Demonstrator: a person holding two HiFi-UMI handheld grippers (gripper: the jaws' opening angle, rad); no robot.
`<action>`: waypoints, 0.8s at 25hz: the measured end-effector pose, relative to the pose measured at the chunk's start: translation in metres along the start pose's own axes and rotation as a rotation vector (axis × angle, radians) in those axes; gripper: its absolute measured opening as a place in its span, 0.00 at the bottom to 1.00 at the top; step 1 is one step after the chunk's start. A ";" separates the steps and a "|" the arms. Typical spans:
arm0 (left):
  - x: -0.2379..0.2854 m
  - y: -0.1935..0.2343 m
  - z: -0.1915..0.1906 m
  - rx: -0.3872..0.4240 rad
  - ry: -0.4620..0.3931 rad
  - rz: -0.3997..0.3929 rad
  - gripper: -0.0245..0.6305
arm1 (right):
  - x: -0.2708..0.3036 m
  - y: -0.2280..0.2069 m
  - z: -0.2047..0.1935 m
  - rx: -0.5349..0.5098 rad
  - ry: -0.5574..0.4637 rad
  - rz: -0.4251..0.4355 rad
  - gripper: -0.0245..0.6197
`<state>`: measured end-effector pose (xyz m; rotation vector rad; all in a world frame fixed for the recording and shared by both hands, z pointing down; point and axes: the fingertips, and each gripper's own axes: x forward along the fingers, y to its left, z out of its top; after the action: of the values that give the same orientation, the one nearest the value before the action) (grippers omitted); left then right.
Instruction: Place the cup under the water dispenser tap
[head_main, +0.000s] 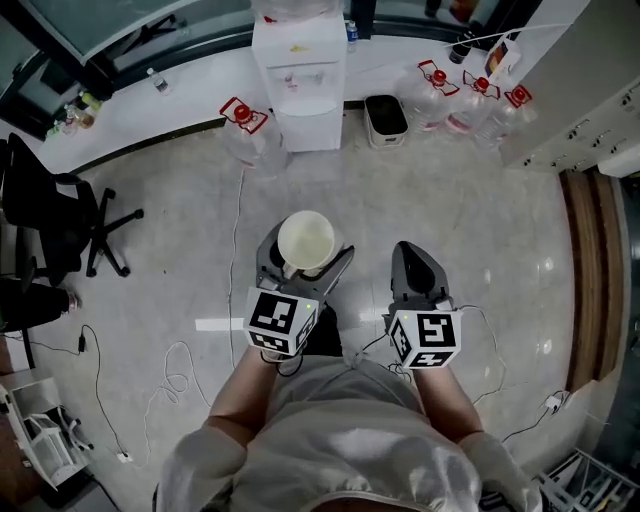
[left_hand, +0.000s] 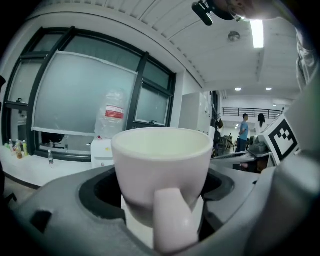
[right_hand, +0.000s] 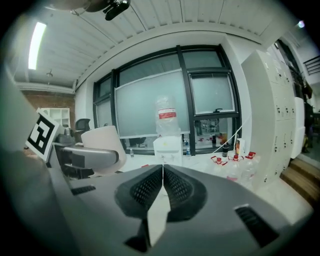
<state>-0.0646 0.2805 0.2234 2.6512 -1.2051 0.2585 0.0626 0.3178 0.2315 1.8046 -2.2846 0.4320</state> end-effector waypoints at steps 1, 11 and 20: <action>0.010 0.016 0.002 0.009 0.007 -0.005 0.72 | 0.017 0.002 0.005 0.008 0.002 -0.005 0.08; 0.072 0.117 0.029 0.042 0.064 -0.060 0.72 | 0.138 0.020 0.063 0.044 -0.021 -0.028 0.08; 0.136 0.142 0.017 0.015 0.100 -0.048 0.72 | 0.204 -0.020 0.060 0.058 0.027 -0.020 0.08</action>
<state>-0.0826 0.0866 0.2580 2.6416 -1.1123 0.3888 0.0351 0.1062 0.2451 1.8349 -2.2566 0.5221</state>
